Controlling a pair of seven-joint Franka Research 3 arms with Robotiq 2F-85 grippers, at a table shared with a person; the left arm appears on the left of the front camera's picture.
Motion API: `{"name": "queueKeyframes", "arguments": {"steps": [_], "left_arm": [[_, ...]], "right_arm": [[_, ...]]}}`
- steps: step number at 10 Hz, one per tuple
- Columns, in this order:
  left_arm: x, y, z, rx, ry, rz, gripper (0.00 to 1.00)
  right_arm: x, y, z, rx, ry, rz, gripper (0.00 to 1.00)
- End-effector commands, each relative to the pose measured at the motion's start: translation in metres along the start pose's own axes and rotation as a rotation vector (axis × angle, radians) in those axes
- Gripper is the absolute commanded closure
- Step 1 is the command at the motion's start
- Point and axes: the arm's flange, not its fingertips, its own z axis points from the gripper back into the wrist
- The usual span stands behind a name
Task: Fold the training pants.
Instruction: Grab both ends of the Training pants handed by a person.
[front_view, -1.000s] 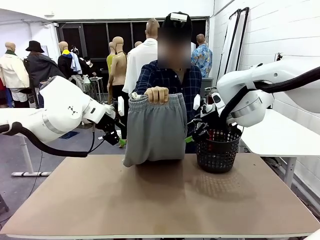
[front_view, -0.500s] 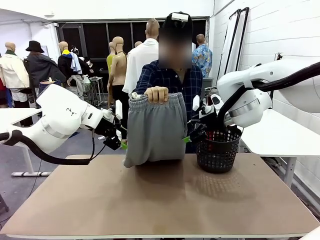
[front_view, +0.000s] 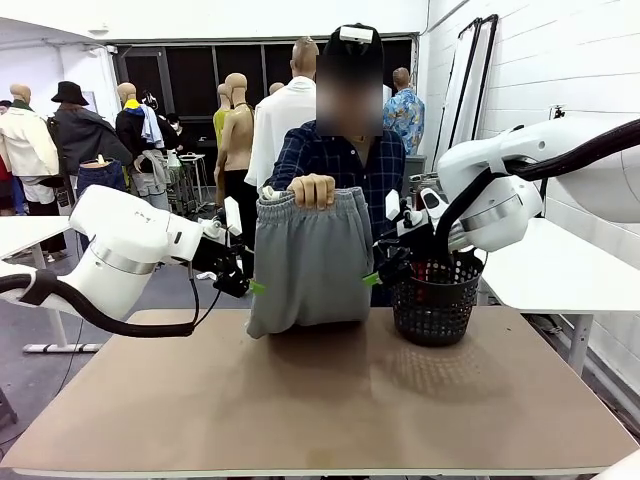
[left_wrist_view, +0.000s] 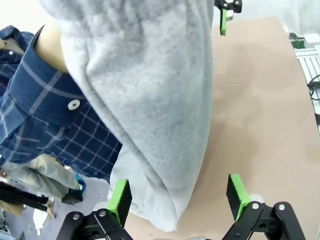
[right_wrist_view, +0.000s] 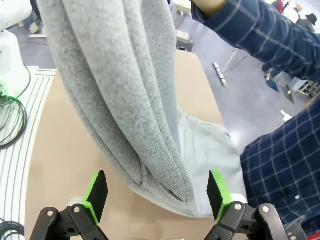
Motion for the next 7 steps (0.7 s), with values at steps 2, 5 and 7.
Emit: {"name": "queueKeyframes", "arguments": {"steps": [2, 5, 7], "left_arm": [[-0.012, 0.0088, -0.0231, -0.05, -0.13, -0.027, 0.0], [-0.009, 0.0139, -0.0237, -0.101, -0.2, -0.012, 0.0], [-0.0092, 0.0136, -0.0237, -0.1, -0.228, -0.004, 0.0]], "right_arm": [[-0.0027, -0.0064, -0.0063, 0.03, -0.078, 0.025, 0.0], [-0.0013, -0.0064, -0.009, 0.065, -0.112, 0.02, 0.0], [0.0023, -0.0055, -0.0096, 0.07, -0.148, 0.032, 0.0]]}}
